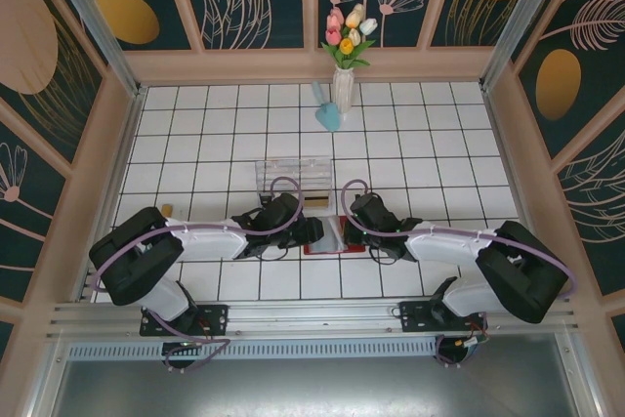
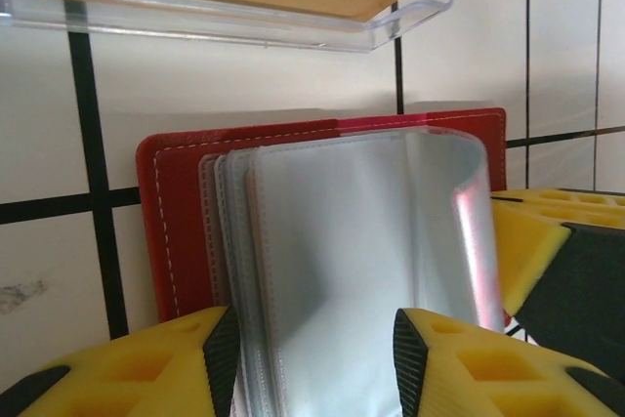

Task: Take the credit cards out of the card holder

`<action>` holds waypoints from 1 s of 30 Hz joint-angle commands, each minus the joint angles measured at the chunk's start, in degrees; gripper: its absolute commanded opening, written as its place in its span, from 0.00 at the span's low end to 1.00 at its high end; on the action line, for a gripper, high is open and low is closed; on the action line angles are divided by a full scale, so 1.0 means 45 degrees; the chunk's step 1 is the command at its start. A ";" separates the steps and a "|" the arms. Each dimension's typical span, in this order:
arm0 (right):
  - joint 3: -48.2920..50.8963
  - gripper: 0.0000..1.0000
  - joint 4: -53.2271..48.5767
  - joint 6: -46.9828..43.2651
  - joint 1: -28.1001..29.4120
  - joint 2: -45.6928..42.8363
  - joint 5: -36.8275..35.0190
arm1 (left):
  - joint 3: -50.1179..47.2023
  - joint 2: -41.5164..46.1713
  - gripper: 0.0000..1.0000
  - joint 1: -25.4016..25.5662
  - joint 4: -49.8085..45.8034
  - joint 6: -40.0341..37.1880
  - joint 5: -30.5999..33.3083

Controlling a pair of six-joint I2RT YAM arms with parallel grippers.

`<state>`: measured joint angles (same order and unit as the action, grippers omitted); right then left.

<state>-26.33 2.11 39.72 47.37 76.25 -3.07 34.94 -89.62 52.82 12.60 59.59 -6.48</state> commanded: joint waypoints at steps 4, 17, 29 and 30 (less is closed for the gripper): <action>-0.0546 0.11 -0.2117 -0.0211 0.0063 -0.1445 -0.1615 | 0.0244 -0.0006 0.48 0.0043 -0.0869 -0.0088 0.0539; 0.0245 0.01 -0.1364 -0.0108 -0.0098 -0.0046 -0.0906 | 0.0748 0.0135 0.48 0.0213 -0.1179 -0.0361 0.0479; 0.0223 0.00 -0.1143 -0.0084 -0.0079 0.0095 -0.0685 | 0.1195 -0.0883 0.47 0.0503 -0.0487 -0.0394 -0.0092; 0.0244 0.00 -0.1084 -0.0080 -0.0079 0.0116 -0.0666 | 0.1271 -0.0831 0.47 0.0518 -0.0368 -0.0410 -0.0144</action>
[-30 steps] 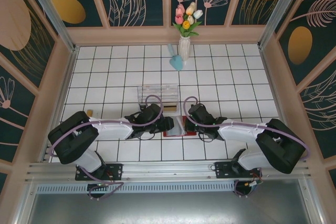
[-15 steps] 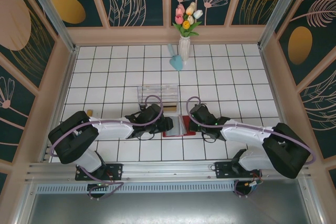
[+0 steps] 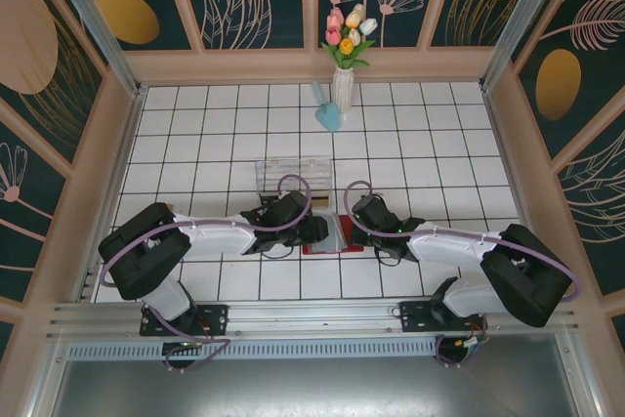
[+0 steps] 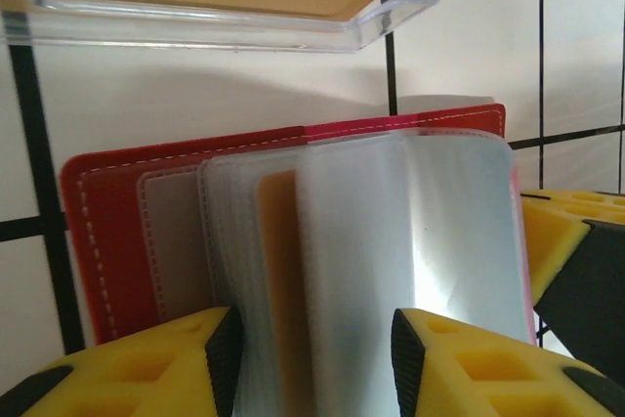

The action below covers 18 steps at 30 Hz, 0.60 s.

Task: Take the credit cards out of the card holder

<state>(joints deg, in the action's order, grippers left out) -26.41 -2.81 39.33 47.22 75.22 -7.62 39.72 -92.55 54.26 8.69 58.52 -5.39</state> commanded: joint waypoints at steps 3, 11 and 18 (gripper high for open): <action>0.0304 0.00 0.0079 0.0046 -0.0054 0.0410 0.0396 | 0.0500 0.0008 0.48 0.0287 0.0693 -0.0279 -0.0478; 0.0342 0.00 0.0105 0.0080 -0.0045 0.0311 0.0394 | 0.0628 0.0184 0.51 0.0384 -0.0007 -0.0507 0.0003; 0.0342 0.00 0.0134 0.0068 -0.0045 0.0296 0.0399 | 0.0581 0.1052 0.53 0.0367 -0.1485 -0.0689 0.1314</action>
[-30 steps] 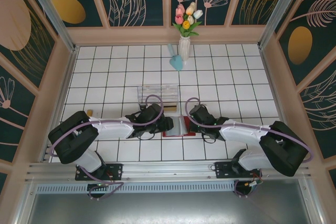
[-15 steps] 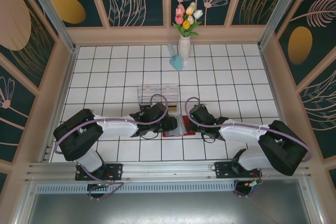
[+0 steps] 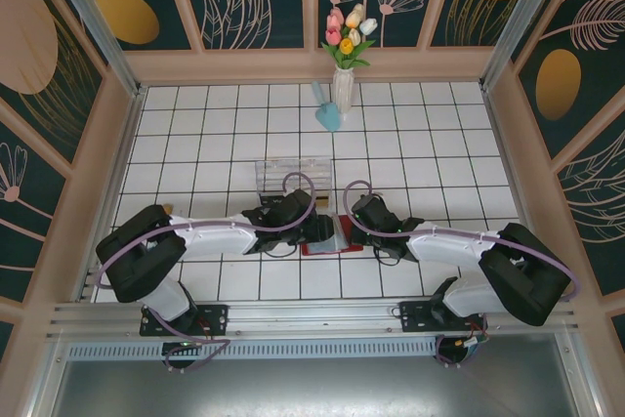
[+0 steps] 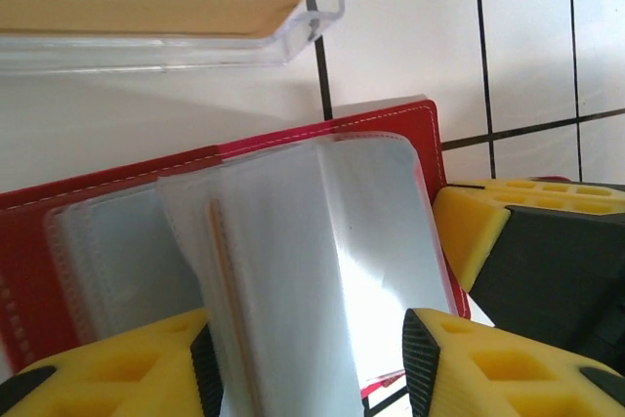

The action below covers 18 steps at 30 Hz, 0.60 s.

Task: Take the credit cards out of the card holder

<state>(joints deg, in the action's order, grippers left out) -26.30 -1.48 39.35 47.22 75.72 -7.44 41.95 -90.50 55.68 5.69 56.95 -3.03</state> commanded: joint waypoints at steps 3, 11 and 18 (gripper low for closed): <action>0.0319 0.00 -0.0147 0.0093 -0.0043 0.0184 0.0365 | 0.0149 0.0846 0.52 0.0053 -0.1127 -0.0408 0.1021; 0.0357 0.00 -0.0142 0.0125 -0.0025 0.0165 0.0358 | 0.0248 0.0443 0.50 0.0068 -0.1093 -0.0370 0.0864; 0.0435 0.00 -0.0115 0.0180 -0.0025 0.0171 0.0315 | 0.0016 0.0345 0.46 0.0087 0.0202 -0.0275 -0.0078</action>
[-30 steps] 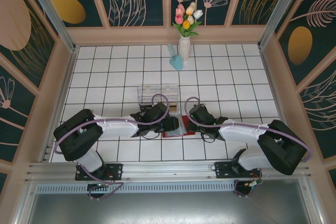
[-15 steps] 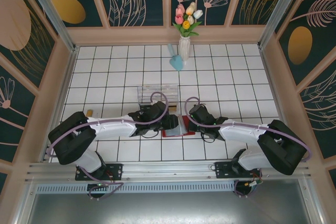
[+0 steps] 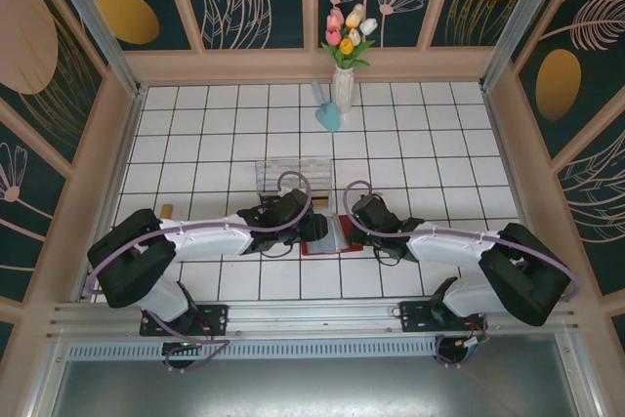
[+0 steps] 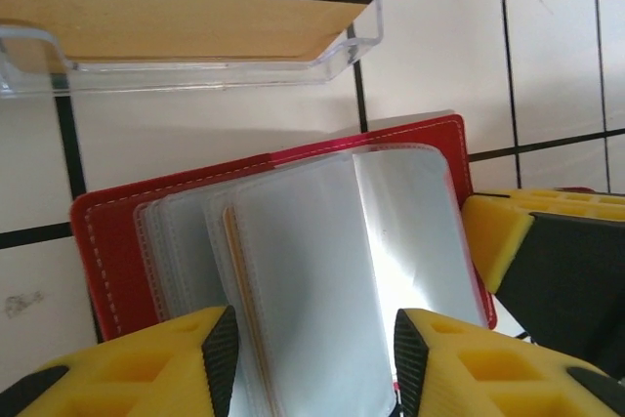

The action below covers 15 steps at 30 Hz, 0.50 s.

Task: Take the credit cards out of the card holder

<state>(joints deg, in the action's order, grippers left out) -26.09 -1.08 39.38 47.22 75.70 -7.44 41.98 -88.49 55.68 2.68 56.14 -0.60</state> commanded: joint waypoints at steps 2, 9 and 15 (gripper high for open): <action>0.0389 0.00 -0.0176 0.0164 -0.0025 0.0189 0.0326 | -0.0077 -0.0068 0.38 0.0100 0.1542 0.0000 -0.0939; 0.0387 0.00 -0.0245 0.0173 -0.0025 0.0114 0.0233 | 0.0060 -0.0283 0.27 0.0183 0.2614 0.0019 -0.1611; 0.0407 0.00 -0.0249 0.0214 -0.0025 0.0015 0.0189 | -0.0052 -0.0422 0.30 0.0202 0.2324 0.0027 -0.1413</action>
<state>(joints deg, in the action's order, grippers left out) -25.74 -0.32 39.40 47.22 75.66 -7.44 41.91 -89.91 56.23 11.84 56.58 -6.66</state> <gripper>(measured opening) 0.050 0.294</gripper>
